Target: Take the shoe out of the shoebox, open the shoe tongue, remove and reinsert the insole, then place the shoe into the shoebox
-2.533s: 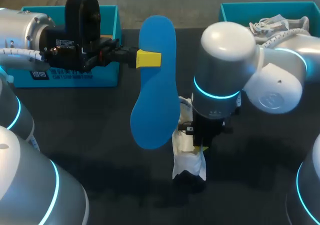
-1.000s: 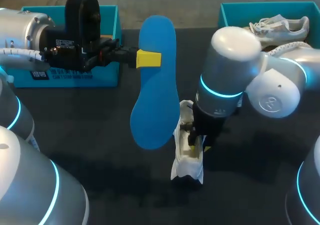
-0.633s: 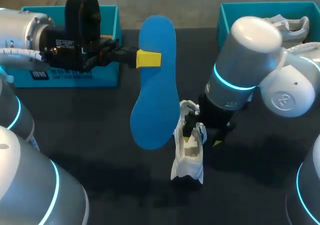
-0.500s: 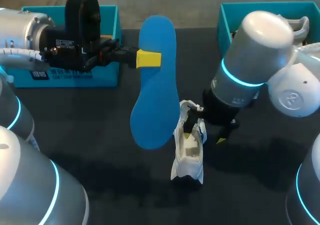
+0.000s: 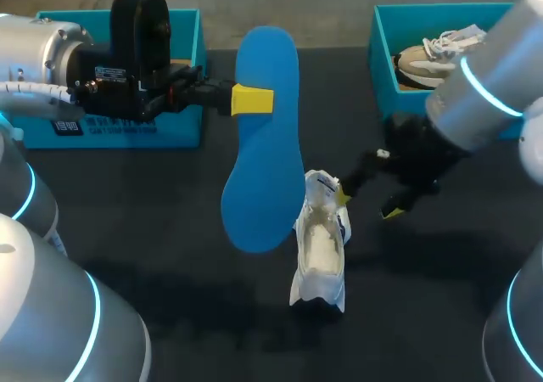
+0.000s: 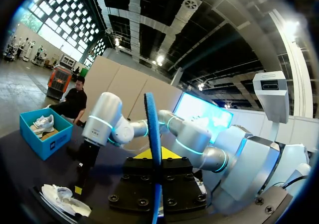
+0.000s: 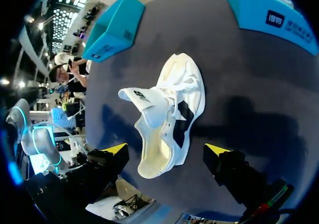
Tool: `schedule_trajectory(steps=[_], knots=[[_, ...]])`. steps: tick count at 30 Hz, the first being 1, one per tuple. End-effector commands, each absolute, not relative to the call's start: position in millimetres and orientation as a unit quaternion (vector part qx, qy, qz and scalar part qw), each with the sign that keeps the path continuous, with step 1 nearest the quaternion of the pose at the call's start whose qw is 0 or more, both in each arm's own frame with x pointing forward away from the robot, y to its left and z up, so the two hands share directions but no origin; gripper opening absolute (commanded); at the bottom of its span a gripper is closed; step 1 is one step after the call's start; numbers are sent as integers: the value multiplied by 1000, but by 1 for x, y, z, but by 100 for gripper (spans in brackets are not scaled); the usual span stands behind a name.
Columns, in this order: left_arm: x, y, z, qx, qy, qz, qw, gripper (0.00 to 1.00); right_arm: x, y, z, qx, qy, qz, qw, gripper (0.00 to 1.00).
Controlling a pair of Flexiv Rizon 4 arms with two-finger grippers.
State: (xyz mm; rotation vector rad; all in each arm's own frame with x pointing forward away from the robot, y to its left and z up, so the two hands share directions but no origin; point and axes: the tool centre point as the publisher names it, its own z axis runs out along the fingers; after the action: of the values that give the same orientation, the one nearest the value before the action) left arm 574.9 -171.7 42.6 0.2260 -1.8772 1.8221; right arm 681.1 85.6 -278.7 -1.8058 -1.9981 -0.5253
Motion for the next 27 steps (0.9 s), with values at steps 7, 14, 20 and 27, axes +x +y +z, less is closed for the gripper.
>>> schedule_trajectory(steps=[7, 14, 20, 27], knots=[[575, -172, 42, 83, -691, 672, 255, 0, 684, 77, -275, -608, -687, -275, 287, 100], [575, -172, 42, 83, -691, 672, 255, 0, 705, 66, -240, -576, -667, -329, 340, 100], [575, -172, 42, 83, -691, 672, 255, 0, 712, 65, -223, -570, -657, -353, 345, 100], [575, -172, 42, 83, -691, 672, 255, 0, 721, 64, -209, -585, -622, -373, 362, 100]])
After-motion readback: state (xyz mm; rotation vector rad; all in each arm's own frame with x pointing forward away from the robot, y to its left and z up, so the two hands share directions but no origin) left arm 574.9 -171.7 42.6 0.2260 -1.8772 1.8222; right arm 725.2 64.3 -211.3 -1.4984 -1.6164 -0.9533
